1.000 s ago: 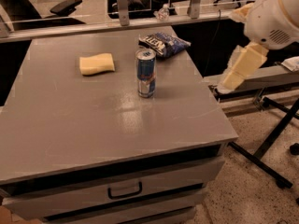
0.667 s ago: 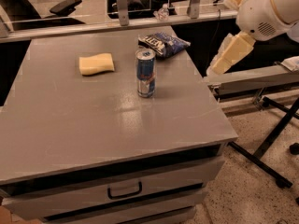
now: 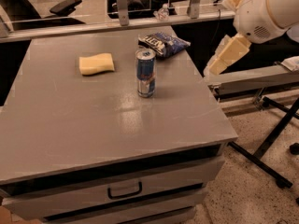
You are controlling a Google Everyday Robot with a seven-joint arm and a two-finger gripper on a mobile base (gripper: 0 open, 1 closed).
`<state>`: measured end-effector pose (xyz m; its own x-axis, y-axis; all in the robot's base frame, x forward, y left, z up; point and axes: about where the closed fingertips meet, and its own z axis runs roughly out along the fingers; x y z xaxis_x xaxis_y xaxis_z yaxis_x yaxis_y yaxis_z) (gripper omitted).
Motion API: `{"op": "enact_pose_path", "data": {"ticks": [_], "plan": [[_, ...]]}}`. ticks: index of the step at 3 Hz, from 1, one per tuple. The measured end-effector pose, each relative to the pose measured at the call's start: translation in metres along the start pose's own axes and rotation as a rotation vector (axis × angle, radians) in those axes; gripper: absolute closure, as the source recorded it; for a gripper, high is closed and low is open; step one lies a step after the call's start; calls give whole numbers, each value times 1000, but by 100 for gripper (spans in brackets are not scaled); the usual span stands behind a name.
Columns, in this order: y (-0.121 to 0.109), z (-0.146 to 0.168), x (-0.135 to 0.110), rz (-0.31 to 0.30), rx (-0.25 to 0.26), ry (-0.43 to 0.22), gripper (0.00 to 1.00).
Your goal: Pick blue chip bag
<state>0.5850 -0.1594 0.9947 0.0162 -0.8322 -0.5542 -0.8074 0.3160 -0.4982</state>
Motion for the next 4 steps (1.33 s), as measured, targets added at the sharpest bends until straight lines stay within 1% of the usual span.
{"op": "enact_pose_path", "data": {"ticks": [1, 2, 3, 4], "plan": [[-15, 33, 4, 7, 42, -68, 0], [-23, 68, 10, 37, 50, -119, 0], [-24, 99, 10, 91, 45, -173, 0], [-24, 125, 4, 124, 33, -220, 0]]}}
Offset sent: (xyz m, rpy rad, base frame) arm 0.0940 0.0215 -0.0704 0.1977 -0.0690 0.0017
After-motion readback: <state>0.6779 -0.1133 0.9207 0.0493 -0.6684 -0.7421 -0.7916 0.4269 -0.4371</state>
